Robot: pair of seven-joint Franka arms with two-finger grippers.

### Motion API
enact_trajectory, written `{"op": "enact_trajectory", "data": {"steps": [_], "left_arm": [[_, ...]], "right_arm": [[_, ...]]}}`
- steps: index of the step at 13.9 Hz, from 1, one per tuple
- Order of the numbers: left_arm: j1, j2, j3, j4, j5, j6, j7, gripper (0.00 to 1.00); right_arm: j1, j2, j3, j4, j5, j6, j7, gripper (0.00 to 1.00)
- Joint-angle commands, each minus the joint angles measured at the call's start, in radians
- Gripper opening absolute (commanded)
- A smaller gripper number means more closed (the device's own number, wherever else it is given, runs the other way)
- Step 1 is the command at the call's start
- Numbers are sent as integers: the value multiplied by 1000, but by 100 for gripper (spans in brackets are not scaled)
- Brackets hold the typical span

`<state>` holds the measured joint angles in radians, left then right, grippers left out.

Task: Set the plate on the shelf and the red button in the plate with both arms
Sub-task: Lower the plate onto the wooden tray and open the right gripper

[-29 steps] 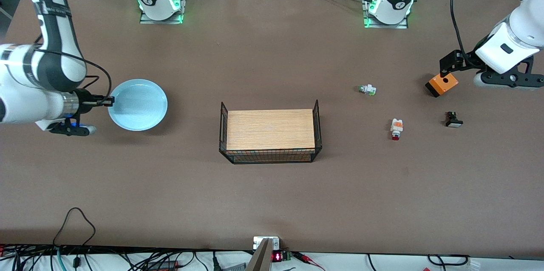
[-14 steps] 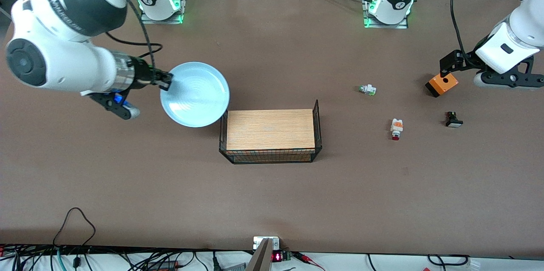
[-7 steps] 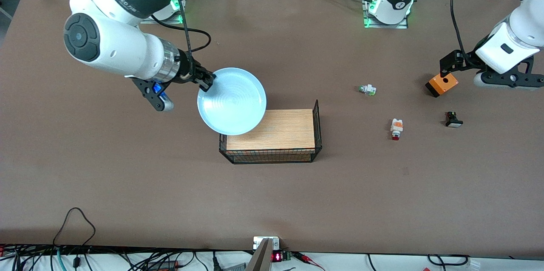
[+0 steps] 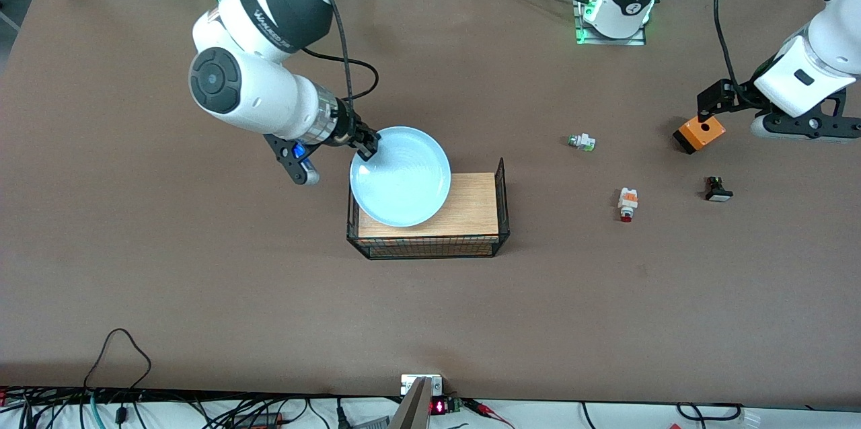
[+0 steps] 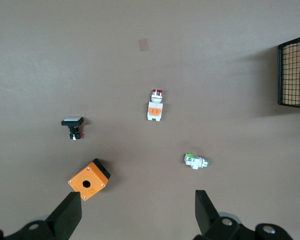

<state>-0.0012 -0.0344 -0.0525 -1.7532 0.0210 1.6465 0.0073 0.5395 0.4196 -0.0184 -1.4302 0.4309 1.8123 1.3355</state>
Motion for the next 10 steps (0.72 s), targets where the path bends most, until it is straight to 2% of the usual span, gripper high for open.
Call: {"op": "enact_trajectory", "data": {"steps": [1,10], "left_arm": [[3,10,0,29,-6,-28,-7,100],[3,10,2,27,-6,-31,-9,100]], "right_arm": [[26,-10,-11,-47,22,64,10,0],[74,68,-11,-64,12,211,-1,0]]}}
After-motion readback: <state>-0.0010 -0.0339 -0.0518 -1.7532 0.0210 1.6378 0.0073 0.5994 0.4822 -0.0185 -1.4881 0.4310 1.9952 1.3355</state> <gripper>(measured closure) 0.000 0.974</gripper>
